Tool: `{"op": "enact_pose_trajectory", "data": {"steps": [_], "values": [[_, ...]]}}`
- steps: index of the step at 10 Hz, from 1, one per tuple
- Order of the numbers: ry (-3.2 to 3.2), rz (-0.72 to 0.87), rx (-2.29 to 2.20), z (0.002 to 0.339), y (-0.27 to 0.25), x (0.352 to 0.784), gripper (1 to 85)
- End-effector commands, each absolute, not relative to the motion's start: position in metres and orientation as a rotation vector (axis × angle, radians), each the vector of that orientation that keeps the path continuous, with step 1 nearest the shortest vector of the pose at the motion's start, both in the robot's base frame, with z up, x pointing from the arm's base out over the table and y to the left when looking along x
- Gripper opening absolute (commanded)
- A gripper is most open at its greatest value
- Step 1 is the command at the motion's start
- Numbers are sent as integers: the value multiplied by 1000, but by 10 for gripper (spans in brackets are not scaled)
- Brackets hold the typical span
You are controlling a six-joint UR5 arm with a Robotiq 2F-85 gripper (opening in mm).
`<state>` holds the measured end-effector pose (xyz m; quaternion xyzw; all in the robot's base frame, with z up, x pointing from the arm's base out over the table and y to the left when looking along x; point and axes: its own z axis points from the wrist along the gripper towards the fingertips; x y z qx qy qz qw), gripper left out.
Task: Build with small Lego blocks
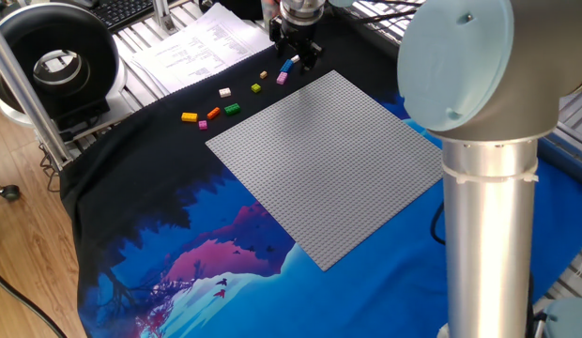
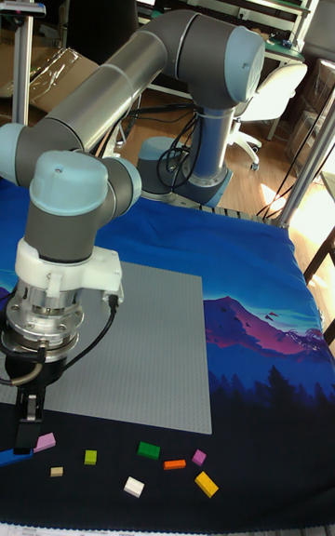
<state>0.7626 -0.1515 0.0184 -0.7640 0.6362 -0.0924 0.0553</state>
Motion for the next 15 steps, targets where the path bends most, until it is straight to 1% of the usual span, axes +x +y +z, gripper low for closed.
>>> {"op": "enact_pose_trajectory", "data": {"steps": [1, 4, 7, 11, 15], "values": [[1957, -261, -2282, 15, -155, 768, 647], [1936, -236, -2307, 14, -160, 775, 647], [1953, -210, -2320, 9, -162, 772, 617], [1980, -135, -2328, -1, -159, 764, 617], [1978, -82, -2374, -3, -168, 764, 610]]}}
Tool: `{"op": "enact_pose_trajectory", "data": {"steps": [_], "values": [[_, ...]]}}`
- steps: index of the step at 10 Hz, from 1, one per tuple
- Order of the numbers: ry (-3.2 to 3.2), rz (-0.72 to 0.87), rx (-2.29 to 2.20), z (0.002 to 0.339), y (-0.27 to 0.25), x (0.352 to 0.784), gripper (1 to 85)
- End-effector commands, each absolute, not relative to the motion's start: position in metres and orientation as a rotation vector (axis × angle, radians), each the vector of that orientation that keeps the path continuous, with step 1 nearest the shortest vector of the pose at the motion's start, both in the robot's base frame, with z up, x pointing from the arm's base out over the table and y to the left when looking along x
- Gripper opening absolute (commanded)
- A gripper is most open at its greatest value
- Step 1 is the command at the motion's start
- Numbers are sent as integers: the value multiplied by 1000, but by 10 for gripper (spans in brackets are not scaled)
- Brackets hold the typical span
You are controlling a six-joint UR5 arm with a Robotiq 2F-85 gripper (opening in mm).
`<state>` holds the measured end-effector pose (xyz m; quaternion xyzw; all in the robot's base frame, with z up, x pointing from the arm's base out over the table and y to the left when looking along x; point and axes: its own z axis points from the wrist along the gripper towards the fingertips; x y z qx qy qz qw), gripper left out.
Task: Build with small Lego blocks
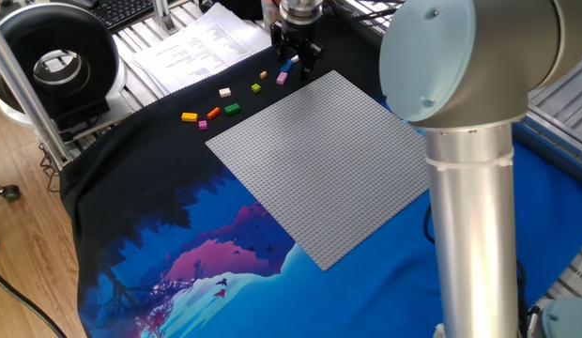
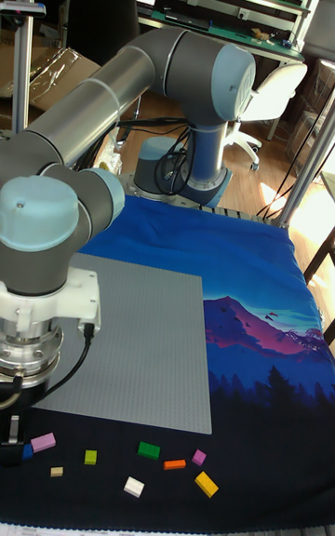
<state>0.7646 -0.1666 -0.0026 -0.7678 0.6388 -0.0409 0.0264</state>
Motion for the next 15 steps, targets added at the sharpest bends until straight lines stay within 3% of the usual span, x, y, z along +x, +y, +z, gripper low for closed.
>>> {"op": "enact_pose_trajectory", "data": {"steps": [1, 10, 15], "values": [[1980, -86, -2376, -2, -167, 763, 617], [1989, -79, -2381, -4, -166, 764, 600], [2048, -64, -2359, 1, -168, 757, 407]]}}
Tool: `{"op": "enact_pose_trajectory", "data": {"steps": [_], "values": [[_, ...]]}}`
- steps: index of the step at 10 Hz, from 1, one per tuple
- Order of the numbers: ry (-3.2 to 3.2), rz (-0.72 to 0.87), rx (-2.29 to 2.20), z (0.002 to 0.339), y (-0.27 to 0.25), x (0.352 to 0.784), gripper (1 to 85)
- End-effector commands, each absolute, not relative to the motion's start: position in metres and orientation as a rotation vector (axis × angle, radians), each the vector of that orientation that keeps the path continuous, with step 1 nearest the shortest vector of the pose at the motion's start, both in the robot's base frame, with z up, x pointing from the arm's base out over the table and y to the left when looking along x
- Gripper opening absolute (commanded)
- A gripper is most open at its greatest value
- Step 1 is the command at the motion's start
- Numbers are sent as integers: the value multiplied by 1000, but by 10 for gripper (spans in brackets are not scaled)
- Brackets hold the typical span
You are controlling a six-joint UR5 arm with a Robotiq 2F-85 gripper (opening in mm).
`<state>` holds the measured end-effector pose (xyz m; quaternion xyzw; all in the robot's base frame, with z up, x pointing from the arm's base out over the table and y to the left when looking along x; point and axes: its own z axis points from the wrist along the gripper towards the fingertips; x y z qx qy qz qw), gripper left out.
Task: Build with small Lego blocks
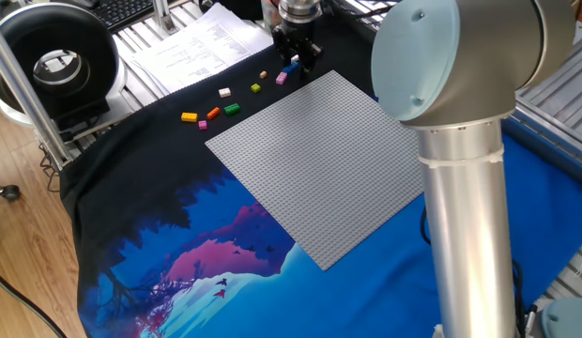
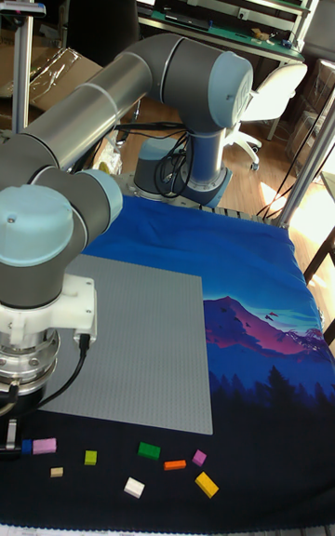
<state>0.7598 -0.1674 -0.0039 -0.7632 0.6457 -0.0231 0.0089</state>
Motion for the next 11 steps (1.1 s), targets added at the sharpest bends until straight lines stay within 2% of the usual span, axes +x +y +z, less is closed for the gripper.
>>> {"op": "enact_pose_trajectory", "data": {"steps": [1, 2, 11], "values": [[2061, -56, -2355, 5, -169, 754, 380], [2077, -61, -2351, 7, -171, 753, 360], [2107, -85, -2291, 12, -169, 757, 350]]}}
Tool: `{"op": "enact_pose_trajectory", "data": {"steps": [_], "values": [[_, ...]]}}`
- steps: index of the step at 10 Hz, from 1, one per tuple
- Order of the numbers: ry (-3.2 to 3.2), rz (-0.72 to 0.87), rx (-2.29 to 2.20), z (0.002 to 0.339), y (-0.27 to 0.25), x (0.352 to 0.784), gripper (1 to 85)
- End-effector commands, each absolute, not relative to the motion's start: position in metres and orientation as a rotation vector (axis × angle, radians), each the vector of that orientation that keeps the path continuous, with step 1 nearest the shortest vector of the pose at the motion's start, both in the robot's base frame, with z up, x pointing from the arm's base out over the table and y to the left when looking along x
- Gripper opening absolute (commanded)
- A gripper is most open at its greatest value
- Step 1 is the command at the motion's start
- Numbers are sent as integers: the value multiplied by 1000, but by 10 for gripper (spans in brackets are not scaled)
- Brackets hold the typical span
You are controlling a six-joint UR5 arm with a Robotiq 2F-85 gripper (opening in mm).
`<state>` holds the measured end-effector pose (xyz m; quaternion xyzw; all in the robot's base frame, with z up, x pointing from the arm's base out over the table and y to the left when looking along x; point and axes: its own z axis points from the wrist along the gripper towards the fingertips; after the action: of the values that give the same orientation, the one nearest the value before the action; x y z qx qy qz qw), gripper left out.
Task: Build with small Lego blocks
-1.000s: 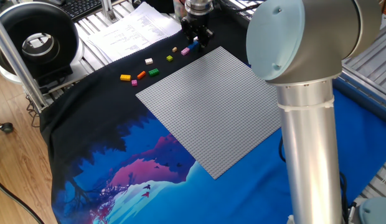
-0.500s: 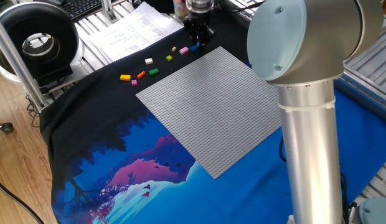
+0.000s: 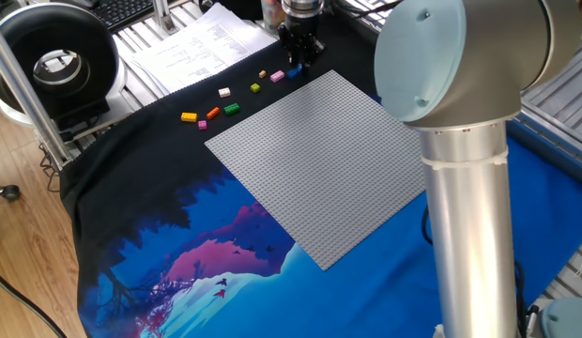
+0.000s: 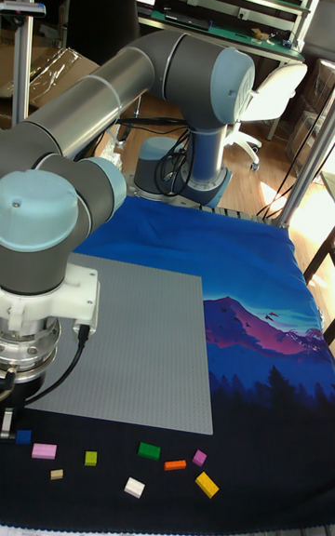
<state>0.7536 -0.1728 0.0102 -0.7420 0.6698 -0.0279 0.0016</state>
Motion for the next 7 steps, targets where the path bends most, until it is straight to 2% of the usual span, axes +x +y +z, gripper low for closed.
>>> {"op": "enact_pose_trajectory", "data": {"steps": [1, 7], "values": [[2112, -91, -2283, 12, -170, 759, 350], [2109, -145, -2276, 7, -173, 769, 347]]}}
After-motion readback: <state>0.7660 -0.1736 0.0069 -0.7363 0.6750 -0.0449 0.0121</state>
